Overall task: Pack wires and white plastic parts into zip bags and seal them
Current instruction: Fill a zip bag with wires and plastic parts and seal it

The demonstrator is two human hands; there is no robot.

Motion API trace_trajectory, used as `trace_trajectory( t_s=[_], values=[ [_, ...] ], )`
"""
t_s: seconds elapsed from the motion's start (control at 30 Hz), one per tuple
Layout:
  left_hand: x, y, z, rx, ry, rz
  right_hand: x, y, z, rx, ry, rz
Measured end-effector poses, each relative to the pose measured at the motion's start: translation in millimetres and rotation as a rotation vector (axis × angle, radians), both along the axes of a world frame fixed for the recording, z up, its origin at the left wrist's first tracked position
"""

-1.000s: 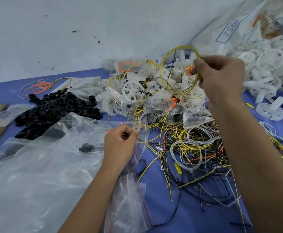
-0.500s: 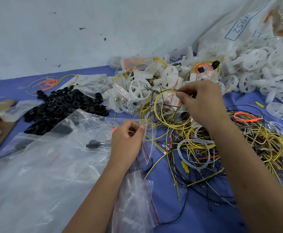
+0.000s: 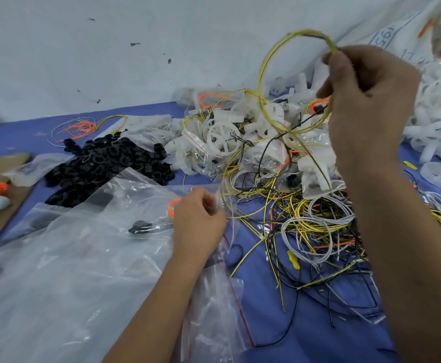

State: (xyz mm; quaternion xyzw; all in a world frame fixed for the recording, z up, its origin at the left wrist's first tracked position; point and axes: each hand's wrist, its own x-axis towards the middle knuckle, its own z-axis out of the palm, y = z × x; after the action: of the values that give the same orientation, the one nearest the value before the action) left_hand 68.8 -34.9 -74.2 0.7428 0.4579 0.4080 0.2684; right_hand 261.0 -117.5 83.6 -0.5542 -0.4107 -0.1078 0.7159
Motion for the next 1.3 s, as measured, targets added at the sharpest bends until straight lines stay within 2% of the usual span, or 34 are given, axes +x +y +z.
trace_trajectory(
  t_s=[0.07, 0.13, 0.2, 0.27, 0.33, 0.4, 0.53, 0.63, 0.73, 0.9, 1.0, 1.17, 1.3],
  values=[
    [-3, 3, 0, 0.013, 0.012, 0.041, 1, 1, 2, 0.073, 0.177, 0.093],
    [-4, 3, 0, 0.006, 0.013, 0.055, 0, 3, 1, 0.047, 0.23, 0.128],
    [-2, 1, 2, -0.018, -0.055, 0.04, -1, 5, -6, -0.09, 0.109, 0.128],
    [-1, -1, 7, -0.033, -0.185, -0.002, -5, 8, -16, -0.284, -0.074, 0.13],
    [-1, -2, 11, -0.078, -0.315, -0.077, -10, 11, -27, -0.411, -0.177, 0.158],
    [-1, -3, 13, -0.209, -0.448, -0.177, -13, 12, -34, -0.467, -0.227, 0.186],
    [0, -7, 26, -0.632, -0.774, -0.421, -20, 13, -43, -0.537, -0.27, 0.269],
    [-3, -6, 28, -0.817, -0.724, -0.625, -26, 16, -50, -0.561, -0.266, 0.297],
    [-6, -5, 28, -0.842, -0.629, -0.695, -31, 19, -58, -0.585, -0.252, 0.305],
    [-7, -4, 22, -0.693, -0.554, -0.574, -31, 22, -68, -0.588, -0.215, 0.273],
    [-5, -5, 19, -0.667, -0.507, -0.514, -22, 22, -69, -0.552, -0.147, 0.197],
    [-4, -2, 19, -0.649, -0.511, -0.323, 0, 20, -64, -0.393, 0.002, -0.012],
    [-3, 0, 19, -0.668, -0.602, -0.194, 14, 15, -46, -0.235, 0.076, -0.086]
  ],
)
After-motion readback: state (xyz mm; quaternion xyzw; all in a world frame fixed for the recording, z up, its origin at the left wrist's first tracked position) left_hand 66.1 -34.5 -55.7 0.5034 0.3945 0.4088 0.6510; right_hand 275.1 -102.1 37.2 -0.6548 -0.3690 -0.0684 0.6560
